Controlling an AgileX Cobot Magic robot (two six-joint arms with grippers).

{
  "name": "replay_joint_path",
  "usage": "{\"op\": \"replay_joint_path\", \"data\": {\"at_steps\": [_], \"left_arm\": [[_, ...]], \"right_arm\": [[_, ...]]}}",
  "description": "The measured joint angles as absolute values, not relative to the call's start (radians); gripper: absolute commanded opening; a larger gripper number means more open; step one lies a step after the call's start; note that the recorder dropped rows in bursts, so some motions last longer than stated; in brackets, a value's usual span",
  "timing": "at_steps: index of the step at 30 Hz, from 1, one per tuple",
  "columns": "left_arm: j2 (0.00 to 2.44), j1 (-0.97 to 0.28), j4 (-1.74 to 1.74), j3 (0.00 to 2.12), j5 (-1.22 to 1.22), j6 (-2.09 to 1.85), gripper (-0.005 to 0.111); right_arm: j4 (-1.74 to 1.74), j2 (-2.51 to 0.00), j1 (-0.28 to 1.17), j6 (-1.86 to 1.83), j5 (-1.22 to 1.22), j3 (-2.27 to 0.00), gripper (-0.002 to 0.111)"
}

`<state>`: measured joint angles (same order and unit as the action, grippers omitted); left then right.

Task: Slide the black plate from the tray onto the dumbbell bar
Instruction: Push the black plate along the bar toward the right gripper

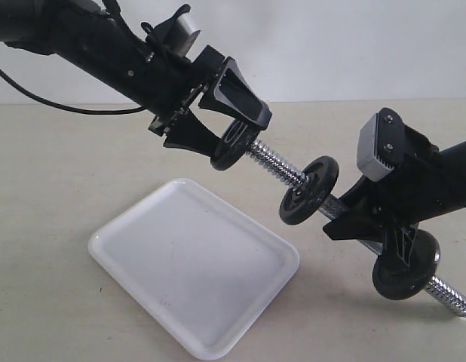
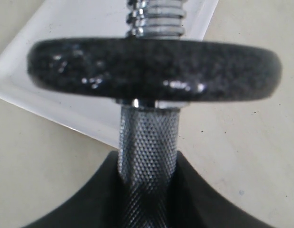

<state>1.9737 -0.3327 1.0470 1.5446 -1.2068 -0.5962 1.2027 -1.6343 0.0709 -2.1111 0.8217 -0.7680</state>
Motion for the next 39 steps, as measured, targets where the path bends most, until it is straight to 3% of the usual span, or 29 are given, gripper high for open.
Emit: {"op": "replay_joint_path", "data": {"at_steps": [39], "left_arm": [[1.976, -0.408, 1.042, 1.541, -1.191, -0.628, 0.004]], "right_arm": [[1.208, -1.628, 0.071, -2.122, 0.887, -0.779, 0.0]]}}
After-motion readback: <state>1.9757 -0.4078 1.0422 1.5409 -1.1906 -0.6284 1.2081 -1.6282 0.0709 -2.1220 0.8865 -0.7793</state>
